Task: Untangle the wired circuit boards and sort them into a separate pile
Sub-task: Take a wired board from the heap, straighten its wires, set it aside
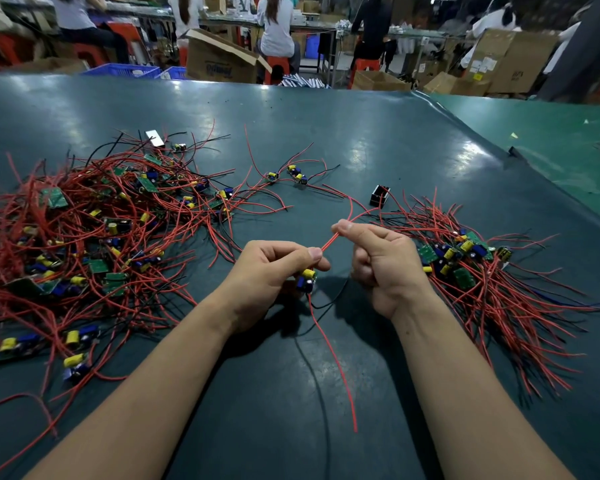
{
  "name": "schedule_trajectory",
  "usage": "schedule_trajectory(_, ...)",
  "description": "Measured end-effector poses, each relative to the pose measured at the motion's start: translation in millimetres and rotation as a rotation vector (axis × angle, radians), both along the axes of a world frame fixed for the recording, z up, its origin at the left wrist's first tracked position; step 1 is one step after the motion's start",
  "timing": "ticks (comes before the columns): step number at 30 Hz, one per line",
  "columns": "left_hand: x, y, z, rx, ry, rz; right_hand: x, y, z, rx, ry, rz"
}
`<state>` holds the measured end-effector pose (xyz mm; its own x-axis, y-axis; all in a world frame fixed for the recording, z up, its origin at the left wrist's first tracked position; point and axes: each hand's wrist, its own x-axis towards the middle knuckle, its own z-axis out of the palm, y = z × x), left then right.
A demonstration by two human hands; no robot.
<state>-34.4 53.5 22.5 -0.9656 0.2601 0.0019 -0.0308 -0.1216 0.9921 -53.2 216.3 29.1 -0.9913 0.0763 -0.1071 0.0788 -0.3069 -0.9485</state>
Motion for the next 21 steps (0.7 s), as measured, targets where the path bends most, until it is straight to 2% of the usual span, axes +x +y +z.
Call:
schedule_trajectory(5,2,-2,1,-0.051,0.006,-0.044,-5,4,0,-0.118,0.019,-0.202)
schedule_trajectory(9,2,-2,2,-0.047,0.002,-0.056,-6,3,0,-0.125,0.083,-0.268)
schedule_trajectory(11,2,-3,3,-0.036,-0.004,-0.071,-5,2,-3,0.012,0.197,-0.315)
schedule_trajectory(14,2,-5,2,-0.041,-0.008,-0.121,-2,-2,-7,0.462,0.428,-0.339)
schedule_trajectory(16,2,-7,2,-0.04,-0.004,-0.135,-1,-3,-10,0.54,0.435,-0.29)
schedule_trajectory(21,1,-7,2,-0.027,0.0,-0.147,-2,0,-9,0.533,0.411,-0.23)
